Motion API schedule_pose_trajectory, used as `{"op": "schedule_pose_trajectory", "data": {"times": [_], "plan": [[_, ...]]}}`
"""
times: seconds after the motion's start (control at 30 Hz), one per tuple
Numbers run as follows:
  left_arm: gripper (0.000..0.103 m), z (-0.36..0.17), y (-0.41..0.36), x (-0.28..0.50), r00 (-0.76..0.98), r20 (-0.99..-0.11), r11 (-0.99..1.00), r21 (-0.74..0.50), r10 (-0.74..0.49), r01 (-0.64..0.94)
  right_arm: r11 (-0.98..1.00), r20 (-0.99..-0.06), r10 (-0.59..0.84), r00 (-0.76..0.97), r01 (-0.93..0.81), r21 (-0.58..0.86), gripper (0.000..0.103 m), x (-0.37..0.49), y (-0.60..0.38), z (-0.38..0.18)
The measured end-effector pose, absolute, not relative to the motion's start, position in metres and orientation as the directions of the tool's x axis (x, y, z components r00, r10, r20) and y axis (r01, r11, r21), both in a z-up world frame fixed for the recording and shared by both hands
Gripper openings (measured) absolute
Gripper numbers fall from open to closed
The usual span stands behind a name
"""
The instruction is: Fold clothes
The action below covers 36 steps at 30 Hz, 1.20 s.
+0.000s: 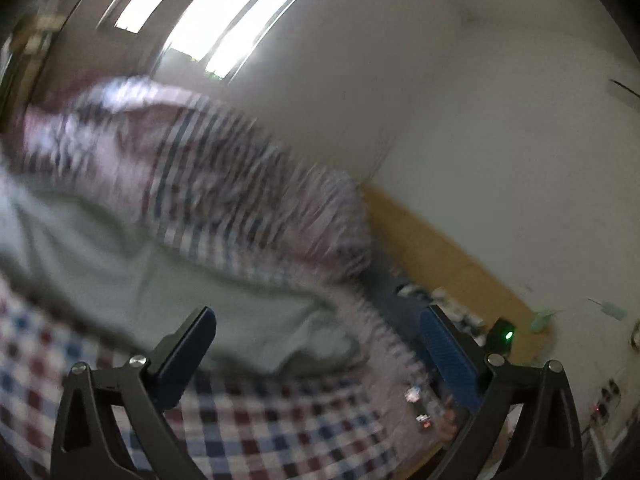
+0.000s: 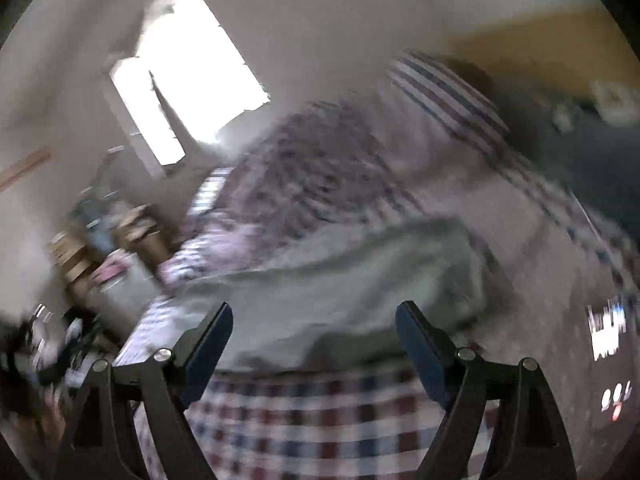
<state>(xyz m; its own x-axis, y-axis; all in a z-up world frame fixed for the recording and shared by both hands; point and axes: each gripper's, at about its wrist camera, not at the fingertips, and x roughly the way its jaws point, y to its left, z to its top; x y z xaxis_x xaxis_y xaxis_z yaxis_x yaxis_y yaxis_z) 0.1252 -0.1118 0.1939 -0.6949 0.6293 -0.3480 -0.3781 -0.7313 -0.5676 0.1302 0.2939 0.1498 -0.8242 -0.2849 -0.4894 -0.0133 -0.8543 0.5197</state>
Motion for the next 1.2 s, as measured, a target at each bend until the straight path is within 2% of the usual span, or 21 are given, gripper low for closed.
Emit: {"op": "schedule_pose_trajectory", "data": {"times": [0.13, 0.2, 0.3, 0.47, 0.5, 0.57, 0.6, 0.63, 0.67, 0.73, 0.77, 0.9, 0.97, 1.0, 1.03, 1.07, 1.13, 1.2], "plan": [[0.102, 0.111, -0.1, 0.085, -0.623, -0.468, -0.735, -0.62, 0.627, -0.274, -0.738, -0.567, -0.295, -0.769, -0.193, 0.646, 0.086, 0.084, 0.327, 0.09], [0.102, 0.077, -0.094, 0.07, -0.585, -0.525, -0.748, -0.622, 0.618, -0.232, -0.709, -0.611, -0.297, -0.734, -0.259, 0.656, 0.082, 0.066, 0.332, 0.069], [0.096, 0.045, -0.084, 0.051, -0.539, -0.583, -0.765, -0.612, 0.608, -0.2, -0.701, -0.669, -0.273, -0.691, -0.334, 0.63, 0.076, 0.044, 0.331, 0.045], [0.091, 0.025, -0.068, 0.029, -0.509, -0.622, -0.788, -0.577, 0.595, -0.215, -0.667, -0.722, -0.259, -0.641, -0.422, 0.614, 0.065, 0.012, 0.329, 0.007], [0.089, 0.023, -0.065, 0.025, -0.503, -0.623, -0.786, -0.578, 0.599, -0.22, -0.66, -0.728, -0.256, -0.635, -0.436, 0.612, 0.058, 0.008, 0.329, 0.001], [0.081, 0.023, -0.058, 0.016, -0.498, -0.628, -0.792, -0.558, 0.598, -0.249, -0.648, -0.726, -0.261, -0.636, -0.443, 0.62, 0.023, 0.004, 0.329, -0.009], [0.076, 0.024, -0.055, 0.011, -0.498, -0.633, -0.799, -0.541, 0.593, -0.264, -0.644, -0.721, -0.259, -0.642, -0.442, 0.625, 0.003, 0.006, 0.33, -0.011], [0.066, 0.023, -0.053, 0.008, -0.497, -0.643, -0.808, -0.525, 0.583, -0.269, -0.64, -0.714, -0.257, -0.651, -0.439, 0.63, 0.002, 0.009, 0.331, -0.013], [0.06, 0.021, -0.051, 0.003, -0.49, -0.653, -0.812, -0.518, 0.578, -0.267, -0.634, -0.704, -0.241, -0.668, -0.44, 0.636, 0.002, 0.018, 0.335, -0.01], [0.038, 0.014, -0.053, -0.008, -0.463, -0.67, -0.81, -0.531, 0.581, -0.248, -0.607, -0.669, -0.224, -0.708, -0.436, 0.664, 0.001, 0.043, 0.347, -0.002], [0.036, 0.012, -0.057, -0.01, -0.456, -0.656, -0.792, -0.563, 0.602, -0.235, -0.574, -0.658, -0.245, -0.712, -0.44, 0.691, 0.001, 0.056, 0.353, -0.004], [0.035, 0.012, -0.072, -0.008, -0.443, -0.57, -0.702, -0.673, 0.692, -0.23, -0.609, -0.714, -0.28, -0.641, -0.456, 0.649, 0.002, 0.063, 0.353, -0.021], [0.037, 0.014, -0.075, -0.008, -0.438, -0.551, -0.682, -0.692, 0.71, -0.236, -0.639, -0.735, -0.283, -0.617, -0.45, 0.624, 0.007, 0.063, 0.352, -0.022], [0.044, 0.015, -0.073, -0.008, -0.431, -0.558, -0.689, -0.678, 0.709, -0.255, -0.674, -0.747, -0.255, -0.614, -0.441, 0.593, 0.016, 0.064, 0.351, -0.014], [0.056, 0.015, -0.069, -0.008, -0.42, -0.571, -0.7, -0.654, 0.706, -0.288, -0.708, -0.758, -0.227, -0.611, -0.431, 0.559, 0.024, 0.065, 0.349, -0.007], [0.06, 0.014, -0.062, -0.006, -0.405, -0.594, -0.717, -0.614, 0.695, -0.331, -0.745, -0.765, -0.186, -0.617, -0.419, 0.519, 0.025, 0.068, 0.346, 0.002], [0.061, 0.011, -0.048, -0.001, -0.4, -0.641, -0.754, -0.524, 0.655, -0.397, -0.812, -0.764, -0.093, -0.639, -0.395, 0.429, 0.025, 0.075, 0.336, 0.021], [0.061, 0.007, -0.03, 0.005, -0.389, -0.667, -0.76, -0.45, 0.635, -0.47, -0.851, -0.726, -0.069, -0.685, -0.339, 0.401, 0.026, 0.081, 0.324, 0.037]]}}
